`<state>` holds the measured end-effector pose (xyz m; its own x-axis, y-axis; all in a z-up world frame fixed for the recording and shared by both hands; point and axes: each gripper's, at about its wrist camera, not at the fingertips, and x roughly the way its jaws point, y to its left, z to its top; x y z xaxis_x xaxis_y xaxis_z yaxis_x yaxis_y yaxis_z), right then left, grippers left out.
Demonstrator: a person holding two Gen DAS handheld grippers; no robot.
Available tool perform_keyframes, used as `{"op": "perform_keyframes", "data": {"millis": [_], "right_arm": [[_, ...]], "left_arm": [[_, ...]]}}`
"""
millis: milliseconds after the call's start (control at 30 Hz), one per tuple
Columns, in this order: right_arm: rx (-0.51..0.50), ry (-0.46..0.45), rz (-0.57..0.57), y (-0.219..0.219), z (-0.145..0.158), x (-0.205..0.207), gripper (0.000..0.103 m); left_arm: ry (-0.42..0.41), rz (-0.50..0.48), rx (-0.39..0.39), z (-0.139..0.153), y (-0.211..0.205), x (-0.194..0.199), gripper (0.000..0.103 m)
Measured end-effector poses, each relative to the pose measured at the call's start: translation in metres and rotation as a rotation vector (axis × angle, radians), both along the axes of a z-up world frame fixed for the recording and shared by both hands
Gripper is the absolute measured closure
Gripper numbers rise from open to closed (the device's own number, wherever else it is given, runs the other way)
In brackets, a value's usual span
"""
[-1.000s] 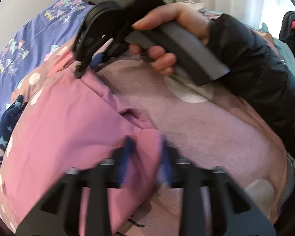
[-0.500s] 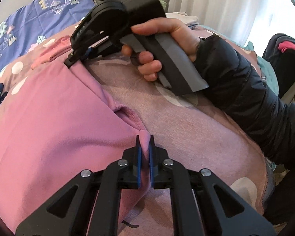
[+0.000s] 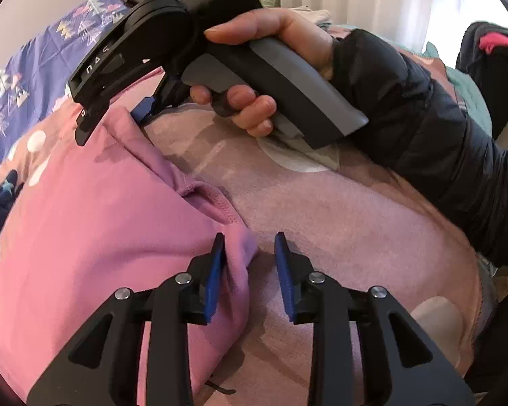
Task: Fold small clothes
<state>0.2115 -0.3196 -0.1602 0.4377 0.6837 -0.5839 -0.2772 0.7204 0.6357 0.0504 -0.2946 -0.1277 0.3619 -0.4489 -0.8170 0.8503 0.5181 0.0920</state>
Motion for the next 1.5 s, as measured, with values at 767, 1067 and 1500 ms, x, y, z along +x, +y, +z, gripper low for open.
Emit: {"op": "perform_keyframes", "data": {"millis": [767, 1067, 1500], "right_arm": [[-0.050, -0.016, -0.066, 0.016, -0.003, 0.013, 0.095], [-0.009, 0.018, -0.138, 0.000, -0.024, 0.026, 0.095], [-0.052, -0.089, -0.215, -0.048, 0.021, -0.093, 0.079]], "left_arm": [[-0.057, -0.057, 0.008, 0.000, -0.005, 0.000, 0.097], [0.076, -0.088, -0.078, -0.006, 0.005, 0.012, 0.098], [0.137, -0.033, -0.187, 0.008, 0.051, 0.003, 0.088]]}}
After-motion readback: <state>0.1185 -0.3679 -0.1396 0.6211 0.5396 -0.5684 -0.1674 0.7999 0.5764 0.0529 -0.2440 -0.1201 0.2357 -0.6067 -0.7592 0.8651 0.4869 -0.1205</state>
